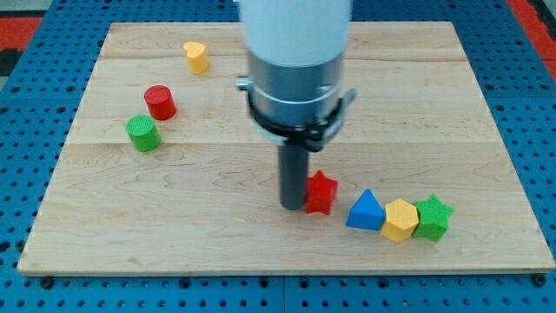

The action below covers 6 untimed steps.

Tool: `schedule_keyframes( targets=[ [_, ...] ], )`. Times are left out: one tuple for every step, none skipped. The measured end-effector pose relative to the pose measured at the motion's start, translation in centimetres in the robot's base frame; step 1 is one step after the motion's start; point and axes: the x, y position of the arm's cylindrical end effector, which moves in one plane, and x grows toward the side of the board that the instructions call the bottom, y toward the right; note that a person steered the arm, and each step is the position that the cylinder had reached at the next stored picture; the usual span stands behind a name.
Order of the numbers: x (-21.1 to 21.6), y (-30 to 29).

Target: Move the green circle to the top of the red star

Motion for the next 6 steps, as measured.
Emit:
schedule_keyframes(
  targets=[
    [-0.3,-7.2],
    [-0.9,-18.8],
    [-5.1,-26.1],
    [-9.2,-25.0],
    [-9.4,-18.9],
    [-11.6,-18.4]
  ],
)
